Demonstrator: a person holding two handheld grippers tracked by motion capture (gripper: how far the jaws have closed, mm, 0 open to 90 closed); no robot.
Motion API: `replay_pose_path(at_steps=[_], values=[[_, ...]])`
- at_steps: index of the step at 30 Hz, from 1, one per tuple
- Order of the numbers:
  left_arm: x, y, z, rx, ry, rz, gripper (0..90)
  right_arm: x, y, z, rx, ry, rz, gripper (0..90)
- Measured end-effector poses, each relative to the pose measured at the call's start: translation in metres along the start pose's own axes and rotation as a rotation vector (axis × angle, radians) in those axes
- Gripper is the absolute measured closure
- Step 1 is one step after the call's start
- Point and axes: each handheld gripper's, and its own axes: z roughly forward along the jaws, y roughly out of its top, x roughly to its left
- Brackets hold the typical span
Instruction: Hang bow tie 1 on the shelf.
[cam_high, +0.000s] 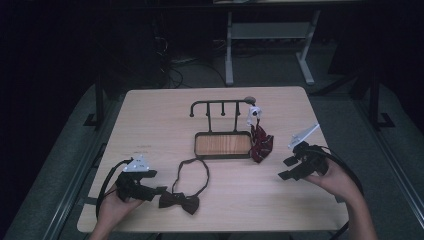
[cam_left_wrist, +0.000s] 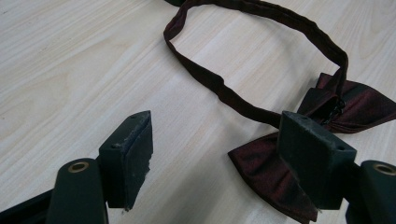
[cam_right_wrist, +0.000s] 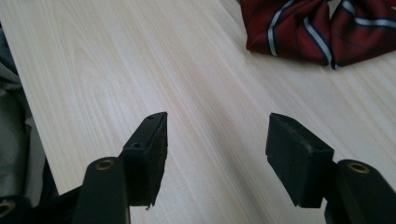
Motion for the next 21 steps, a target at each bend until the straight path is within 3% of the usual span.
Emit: replay_pose_path(at_steps=[21], values=[[-0.002, 0.002, 0.000, 0.007, 0.009, 0.004, 27.0, 0.005, -0.024, 0.009, -0.045, -0.010, 0.022, 37.2]])
